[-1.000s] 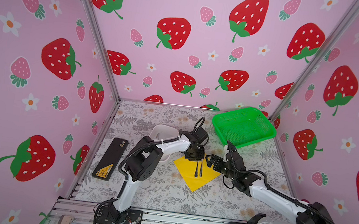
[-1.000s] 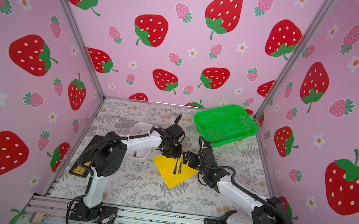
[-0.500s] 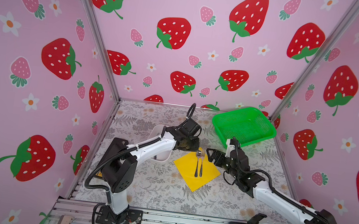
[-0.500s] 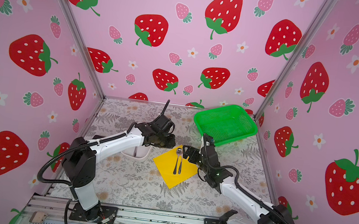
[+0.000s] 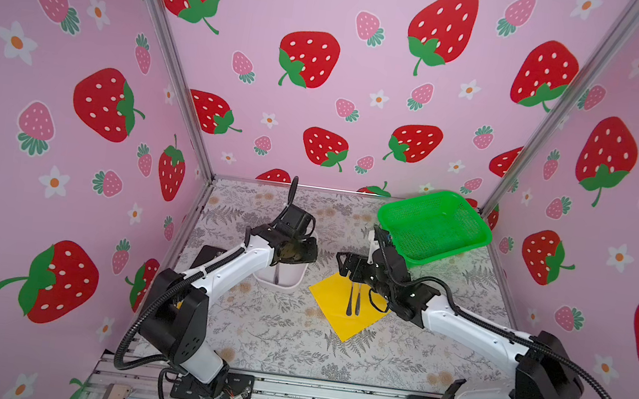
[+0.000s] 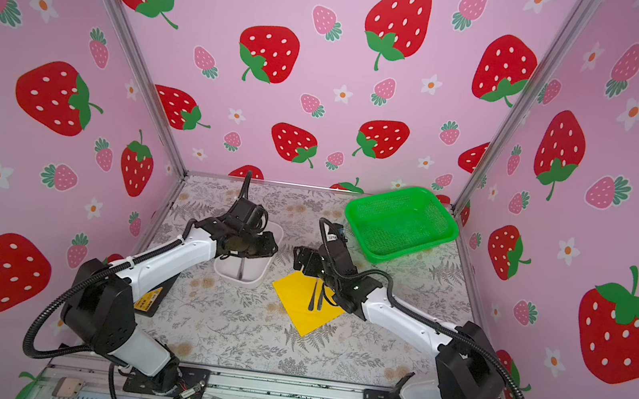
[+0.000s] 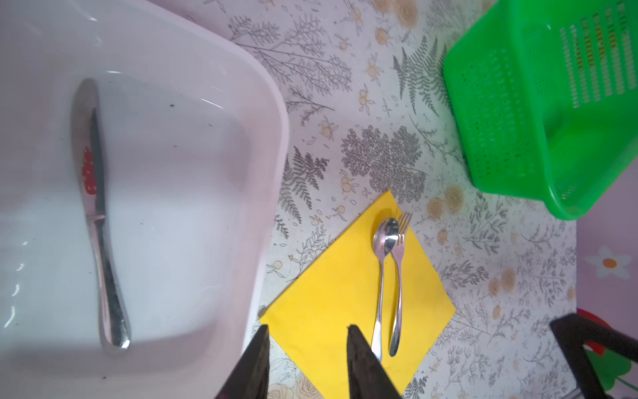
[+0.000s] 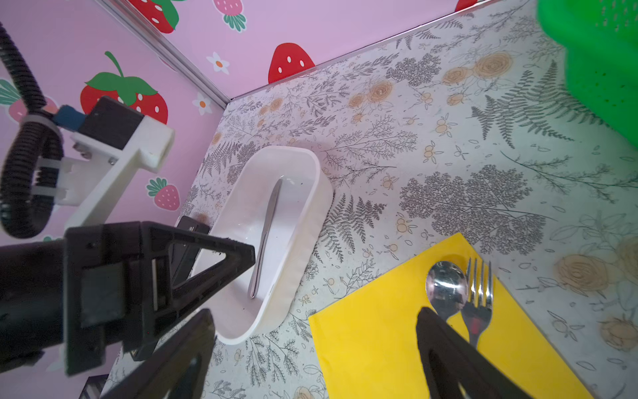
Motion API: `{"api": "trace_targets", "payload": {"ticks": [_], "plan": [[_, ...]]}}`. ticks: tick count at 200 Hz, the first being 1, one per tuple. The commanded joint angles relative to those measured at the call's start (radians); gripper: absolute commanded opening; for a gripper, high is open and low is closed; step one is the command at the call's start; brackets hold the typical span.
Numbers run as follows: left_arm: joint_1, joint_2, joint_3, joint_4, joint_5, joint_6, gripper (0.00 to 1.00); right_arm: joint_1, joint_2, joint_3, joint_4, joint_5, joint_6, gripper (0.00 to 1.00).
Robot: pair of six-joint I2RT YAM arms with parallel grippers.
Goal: Place the utensils on the paper napkin and roll it up
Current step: 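Open the left gripper and move it over the white tray toward the knife, then lower the left gripper into the tray and close it on the knife handle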
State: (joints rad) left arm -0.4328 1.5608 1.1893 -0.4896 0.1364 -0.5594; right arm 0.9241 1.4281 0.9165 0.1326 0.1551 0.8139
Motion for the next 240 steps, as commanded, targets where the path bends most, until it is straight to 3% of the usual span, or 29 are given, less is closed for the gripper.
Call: {"api": "trace_targets", "payload": {"ticks": [1,29,66,138,161,228,240], "plan": [[0.078,-0.013,-0.026,-0.003,0.052,0.05,0.39,0.027,0.045,0.056,-0.033,0.04,-0.027,0.93],[0.172,0.012,-0.03,-0.007,0.083,0.055,0.39,0.051,0.111,0.115,-0.045,0.036,-0.067,0.93],[0.232,0.057,0.0,-0.034,0.049,0.057,0.39,0.059,0.166,0.162,-0.037,0.004,-0.13,0.93],[0.243,0.177,0.117,-0.164,-0.053,0.122,0.4,0.06,0.195,0.146,-0.027,-0.086,-0.164,0.94],[0.246,0.207,0.148,-0.201,-0.135,0.136,0.39,0.058,0.204,0.149,-0.031,-0.085,-0.177,0.95],[0.244,0.316,0.197,-0.251,-0.061,0.216,0.36,0.059,0.262,0.149,0.041,-0.225,-0.137,0.95],[0.237,0.348,0.224,-0.285,-0.088,0.229,0.35,0.059,0.269,0.149,0.043,-0.234,-0.127,0.95]]}}
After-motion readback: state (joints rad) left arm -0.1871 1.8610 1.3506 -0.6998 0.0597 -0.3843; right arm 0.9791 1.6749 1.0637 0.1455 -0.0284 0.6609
